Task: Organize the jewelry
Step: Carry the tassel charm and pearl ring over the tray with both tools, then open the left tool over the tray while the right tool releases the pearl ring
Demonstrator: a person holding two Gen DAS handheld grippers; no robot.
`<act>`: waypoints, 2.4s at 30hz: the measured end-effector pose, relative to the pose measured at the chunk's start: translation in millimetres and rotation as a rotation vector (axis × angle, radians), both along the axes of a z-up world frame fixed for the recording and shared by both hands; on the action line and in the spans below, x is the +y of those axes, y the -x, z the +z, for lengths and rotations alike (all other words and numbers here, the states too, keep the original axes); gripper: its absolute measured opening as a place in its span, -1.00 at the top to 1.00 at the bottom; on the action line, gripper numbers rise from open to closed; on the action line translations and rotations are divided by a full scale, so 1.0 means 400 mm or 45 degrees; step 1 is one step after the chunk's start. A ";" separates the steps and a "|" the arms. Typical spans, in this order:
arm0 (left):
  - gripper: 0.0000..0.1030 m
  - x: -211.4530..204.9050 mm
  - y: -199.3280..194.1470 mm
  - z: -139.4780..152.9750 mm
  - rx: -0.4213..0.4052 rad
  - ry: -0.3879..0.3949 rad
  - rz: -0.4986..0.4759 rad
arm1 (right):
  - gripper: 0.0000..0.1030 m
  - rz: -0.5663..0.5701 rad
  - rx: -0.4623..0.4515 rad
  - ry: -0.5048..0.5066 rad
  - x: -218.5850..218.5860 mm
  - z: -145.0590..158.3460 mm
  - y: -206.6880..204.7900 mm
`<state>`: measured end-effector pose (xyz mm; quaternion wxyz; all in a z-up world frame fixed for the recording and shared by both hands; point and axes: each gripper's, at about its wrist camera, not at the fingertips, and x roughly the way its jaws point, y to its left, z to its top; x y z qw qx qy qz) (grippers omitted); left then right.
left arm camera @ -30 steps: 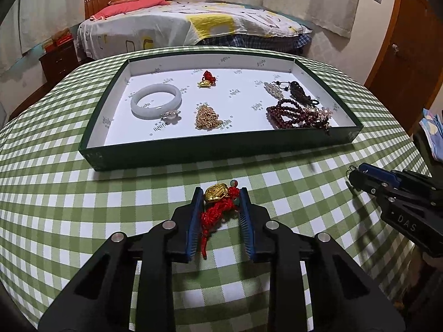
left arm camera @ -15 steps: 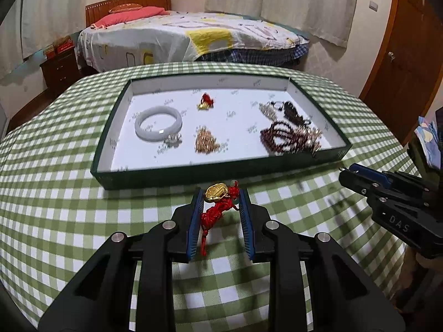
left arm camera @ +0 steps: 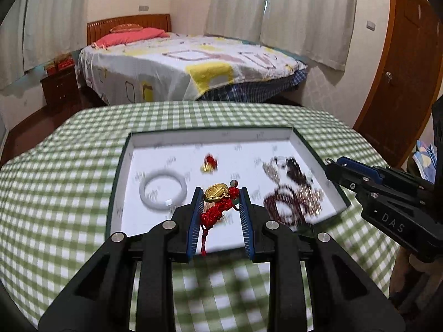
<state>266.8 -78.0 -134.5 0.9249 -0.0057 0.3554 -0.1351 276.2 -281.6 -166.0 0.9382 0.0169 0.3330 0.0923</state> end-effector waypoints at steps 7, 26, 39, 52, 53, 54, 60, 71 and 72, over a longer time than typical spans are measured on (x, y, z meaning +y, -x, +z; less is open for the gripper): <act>0.50 0.006 -0.088 0.008 -0.031 -0.008 0.038 | 0.57 0.017 -0.056 0.023 0.032 0.031 -0.092; 0.50 0.038 -0.341 -0.104 0.158 -0.098 0.186 | 0.57 -0.011 0.147 0.170 0.071 -0.111 -0.319; 0.49 0.038 -0.415 -0.179 0.339 -0.132 0.197 | 0.57 0.011 0.324 0.168 0.080 -0.169 -0.385; 0.10 0.032 -0.426 -0.189 0.357 -0.133 0.196 | 0.16 0.002 0.334 0.188 0.082 -0.171 -0.387; 0.10 0.032 -0.425 -0.190 0.359 -0.133 0.196 | 0.15 0.003 0.336 0.190 0.082 -0.172 -0.387; 0.10 0.032 -0.425 -0.189 0.359 -0.132 0.197 | 0.15 0.002 0.334 0.191 0.082 -0.171 -0.386; -0.05 0.034 -0.417 -0.184 0.334 -0.120 0.202 | 0.15 -0.021 0.304 0.171 0.072 -0.163 -0.380; -0.30 0.036 -0.386 -0.142 0.250 -0.098 0.211 | -0.15 -0.069 0.204 0.151 0.056 -0.138 -0.352; -0.34 0.036 -0.382 -0.137 0.236 -0.103 0.212 | -0.16 -0.079 0.187 0.140 0.051 -0.134 -0.348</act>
